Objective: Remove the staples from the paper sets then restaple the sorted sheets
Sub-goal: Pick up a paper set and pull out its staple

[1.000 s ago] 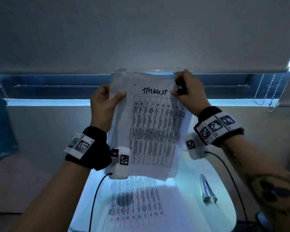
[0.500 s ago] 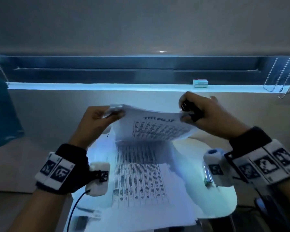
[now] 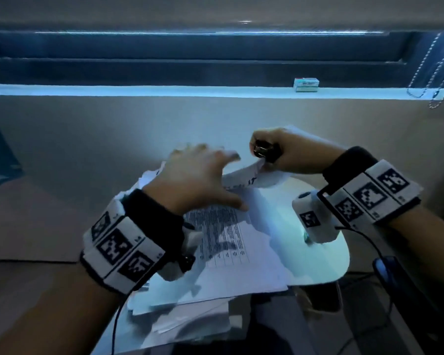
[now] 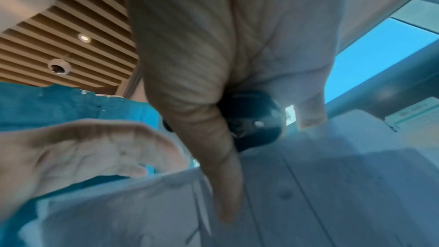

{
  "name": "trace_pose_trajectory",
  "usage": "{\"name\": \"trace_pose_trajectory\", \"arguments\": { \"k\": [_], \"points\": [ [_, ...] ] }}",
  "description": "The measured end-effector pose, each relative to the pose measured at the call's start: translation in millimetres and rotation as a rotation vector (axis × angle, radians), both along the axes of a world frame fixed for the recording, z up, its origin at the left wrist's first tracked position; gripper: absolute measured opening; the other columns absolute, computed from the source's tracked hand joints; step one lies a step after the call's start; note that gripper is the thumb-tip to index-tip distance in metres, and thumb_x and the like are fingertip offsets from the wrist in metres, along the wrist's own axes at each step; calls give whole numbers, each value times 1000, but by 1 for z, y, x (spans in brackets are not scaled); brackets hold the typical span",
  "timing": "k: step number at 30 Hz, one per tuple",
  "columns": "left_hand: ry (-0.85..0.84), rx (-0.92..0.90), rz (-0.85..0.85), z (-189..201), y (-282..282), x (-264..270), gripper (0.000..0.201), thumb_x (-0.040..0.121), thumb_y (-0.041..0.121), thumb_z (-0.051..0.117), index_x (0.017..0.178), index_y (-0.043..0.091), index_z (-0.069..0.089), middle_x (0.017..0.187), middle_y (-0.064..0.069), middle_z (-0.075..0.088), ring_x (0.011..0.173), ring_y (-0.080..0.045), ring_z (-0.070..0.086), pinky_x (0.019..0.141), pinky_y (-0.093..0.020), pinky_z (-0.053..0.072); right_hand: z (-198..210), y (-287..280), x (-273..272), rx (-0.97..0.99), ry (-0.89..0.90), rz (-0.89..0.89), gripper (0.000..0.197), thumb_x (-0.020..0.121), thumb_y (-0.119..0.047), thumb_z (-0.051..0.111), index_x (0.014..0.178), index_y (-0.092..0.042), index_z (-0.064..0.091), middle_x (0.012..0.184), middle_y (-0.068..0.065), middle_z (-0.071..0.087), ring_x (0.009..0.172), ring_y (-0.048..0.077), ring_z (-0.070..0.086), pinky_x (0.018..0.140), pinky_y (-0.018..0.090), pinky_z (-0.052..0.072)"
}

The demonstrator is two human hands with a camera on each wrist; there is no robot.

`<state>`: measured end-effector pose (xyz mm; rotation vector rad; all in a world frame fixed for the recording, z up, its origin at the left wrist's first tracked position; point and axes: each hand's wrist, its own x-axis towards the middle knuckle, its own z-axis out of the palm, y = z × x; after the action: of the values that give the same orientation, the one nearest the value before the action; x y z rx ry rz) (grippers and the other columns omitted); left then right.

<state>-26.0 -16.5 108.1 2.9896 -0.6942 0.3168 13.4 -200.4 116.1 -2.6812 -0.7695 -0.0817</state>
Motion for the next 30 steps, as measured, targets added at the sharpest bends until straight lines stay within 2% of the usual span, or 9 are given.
{"name": "trace_pose_trajectory", "arguments": {
  "k": [4, 7, 9, 12, 16, 19, 21, 25, 30],
  "points": [
    [406, 82, -11, -4, -23, 23, 28, 81, 31, 68, 97, 15, 51, 78, 2, 52, 85, -20, 49, 62, -25, 33, 5, 6, -17, -15, -184, 24, 21, 79, -4, 60, 97, -15, 56, 77, -3, 53, 70, 20, 44, 63, 33, 35],
    [851, -67, -36, -17, -18, 45, 30, 92, 16, 55, 110, -8, 52, 107, -22, 63, 91, -24, 57, 81, -33, 48, -6, 7, -24, -93, -278, 52, 25, 78, -2, 53, 100, -14, 54, 75, -1, 52, 68, 25, 43, 58, 33, 32],
    [1016, -177, -63, -19, -12, 47, 26, 94, 16, 50, 109, -4, 55, 105, -22, 64, 87, -26, 64, 82, -34, 51, -17, 5, -26, -105, -316, 99, 27, 73, -2, 52, 99, -9, 56, 76, 6, 57, 66, 29, 50, 57, 33, 36],
    [975, -403, -123, -15, -6, 44, 9, 93, 12, 52, 90, 16, 59, 85, -4, 65, 66, -8, 63, 65, -21, 53, -31, 0, -26, -1, -259, 57, 35, 67, -13, 43, 99, -8, 57, 75, 10, 60, 64, 30, 53, 56, 36, 42],
    [837, -485, -180, -24, -2, 43, 15, 88, 5, 58, 100, 14, 63, 92, -4, 66, 79, -15, 60, 75, -31, 51, -45, -2, -27, 249, -292, 4, 27, 73, -5, 51, 99, -5, 56, 86, 8, 62, 76, 30, 58, 68, 43, 49],
    [776, -695, -82, -42, 3, 37, 18, 86, 5, 63, 104, 3, 66, 91, -11, 69, 76, -19, 63, 71, -30, 54, -53, -4, -41, 636, -379, -252, 25, 81, -14, 66, 98, -9, 49, 79, -3, 56, 68, 10, 55, 64, 23, 46],
    [758, -884, -41, -56, 6, 28, 13, 86, 6, 63, 96, 1, 68, 83, -10, 70, 71, -18, 64, 59, -22, 54, -65, -1, -56, 766, -180, -368, 43, 79, -24, 74, 99, -15, 37, 77, -13, 49, 63, -2, 51, 60, 10, 42],
    [747, -1080, -41, -86, 3, 10, 18, 89, 13, 61, 92, -5, 63, 78, -12, 66, 65, -17, 60, 58, -23, 47, -102, 18, -78, 751, 305, -298, 42, 84, -15, 63, 104, -17, 27, 93, -3, 50, 83, 7, 53, 69, 14, 43],
    [861, -1348, -68, -110, -3, 0, 20, 94, 11, 49, 93, -7, 57, 84, -21, 60, 74, -25, 58, 67, -30, 51, -120, 31, -83, 689, 267, -361, 39, 86, -17, 64, 116, -15, 40, 111, 5, 57, 101, 16, 56, 85, 24, 44]
  ]
}}
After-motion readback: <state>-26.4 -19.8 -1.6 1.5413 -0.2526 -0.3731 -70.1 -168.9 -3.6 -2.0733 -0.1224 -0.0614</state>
